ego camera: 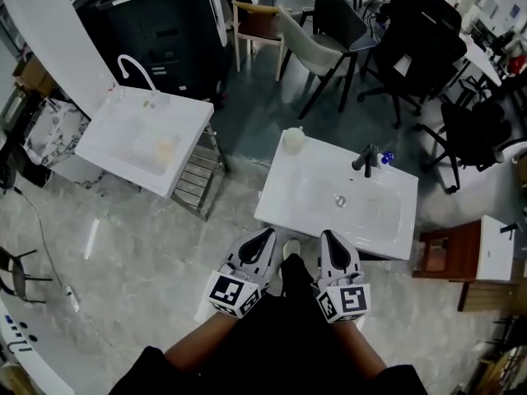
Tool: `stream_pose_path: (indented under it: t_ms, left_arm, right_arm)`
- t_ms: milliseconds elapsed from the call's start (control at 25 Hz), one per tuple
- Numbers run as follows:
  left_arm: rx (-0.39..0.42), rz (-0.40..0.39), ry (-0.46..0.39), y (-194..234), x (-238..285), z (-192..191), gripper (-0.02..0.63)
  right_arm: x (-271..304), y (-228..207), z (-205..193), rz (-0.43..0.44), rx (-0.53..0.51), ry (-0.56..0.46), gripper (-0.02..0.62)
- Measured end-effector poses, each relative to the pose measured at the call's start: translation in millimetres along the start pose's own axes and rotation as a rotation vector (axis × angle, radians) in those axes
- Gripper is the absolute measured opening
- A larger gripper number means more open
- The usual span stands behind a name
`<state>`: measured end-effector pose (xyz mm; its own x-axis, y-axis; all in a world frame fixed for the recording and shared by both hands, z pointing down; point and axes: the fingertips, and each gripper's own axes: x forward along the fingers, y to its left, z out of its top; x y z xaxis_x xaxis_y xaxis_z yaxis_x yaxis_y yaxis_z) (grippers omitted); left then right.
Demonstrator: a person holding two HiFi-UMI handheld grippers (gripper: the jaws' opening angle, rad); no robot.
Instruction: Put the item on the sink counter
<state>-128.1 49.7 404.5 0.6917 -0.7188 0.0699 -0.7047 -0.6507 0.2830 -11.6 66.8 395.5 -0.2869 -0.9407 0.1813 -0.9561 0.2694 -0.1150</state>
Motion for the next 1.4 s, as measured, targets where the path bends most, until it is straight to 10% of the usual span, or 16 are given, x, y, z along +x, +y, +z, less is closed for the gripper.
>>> stream_pose_path:
  t_ms: [480,1400]
  left_arm:
    - [0.032,0.016,0.022,-30,-39,-9,0.017]
    - [0.128,0.004,0.085,-203,-48,-52,0.017]
  right_arm:
    - [-37,43,-11,-0.014,-0.046,0.027,0.033]
    - [-206,-56,-34,-0.098,-0.056,0.055,0.032]
